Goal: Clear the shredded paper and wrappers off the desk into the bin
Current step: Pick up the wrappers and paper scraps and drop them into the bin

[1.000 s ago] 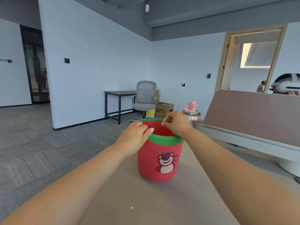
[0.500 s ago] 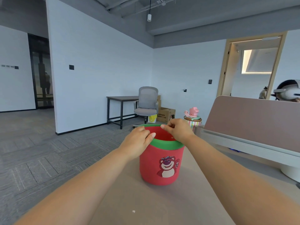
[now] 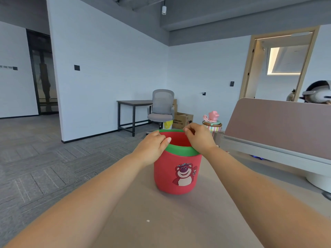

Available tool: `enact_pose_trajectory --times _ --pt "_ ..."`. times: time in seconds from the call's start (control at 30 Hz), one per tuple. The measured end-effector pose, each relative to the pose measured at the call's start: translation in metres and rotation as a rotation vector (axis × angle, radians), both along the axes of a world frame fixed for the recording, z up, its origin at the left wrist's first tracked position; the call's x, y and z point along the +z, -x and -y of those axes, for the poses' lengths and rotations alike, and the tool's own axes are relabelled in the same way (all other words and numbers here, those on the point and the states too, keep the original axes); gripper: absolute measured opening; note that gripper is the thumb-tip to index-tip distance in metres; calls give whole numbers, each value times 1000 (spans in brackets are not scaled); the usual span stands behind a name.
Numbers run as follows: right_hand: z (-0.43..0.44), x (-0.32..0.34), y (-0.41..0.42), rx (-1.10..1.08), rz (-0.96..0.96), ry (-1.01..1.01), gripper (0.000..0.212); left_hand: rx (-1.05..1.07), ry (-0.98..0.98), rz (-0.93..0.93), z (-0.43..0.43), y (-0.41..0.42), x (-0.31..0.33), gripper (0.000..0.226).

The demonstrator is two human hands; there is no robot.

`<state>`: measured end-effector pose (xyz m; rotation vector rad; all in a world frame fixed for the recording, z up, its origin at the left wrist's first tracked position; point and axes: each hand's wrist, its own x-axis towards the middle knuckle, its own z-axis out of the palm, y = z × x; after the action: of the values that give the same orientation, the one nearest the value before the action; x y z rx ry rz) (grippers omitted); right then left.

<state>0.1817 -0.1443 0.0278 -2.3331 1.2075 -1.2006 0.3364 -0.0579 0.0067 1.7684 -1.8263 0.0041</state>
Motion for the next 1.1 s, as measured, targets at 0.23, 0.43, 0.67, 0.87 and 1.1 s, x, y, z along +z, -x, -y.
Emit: enact_pose_trajectory --times 0.23,0.43,0.67,0.87,1.1 --pt "-33 -13 21 101 -37 71 34 8 224 -162 -30 14 -13 35" --pt "-39 -9 29 97 -69 -67 50 -43 165 -129 -54 17 -29 48" --pt "-36 5 27 47 -29 -49 50 -39 73 -38 -59 16 -27 56" --pt "-32 1 26 90 120 -70 24 -25 48 65 -50 22 -24 57" --pt "-57 -20 32 52 143 166 20 11 -15 34 -68 18 -49 65"
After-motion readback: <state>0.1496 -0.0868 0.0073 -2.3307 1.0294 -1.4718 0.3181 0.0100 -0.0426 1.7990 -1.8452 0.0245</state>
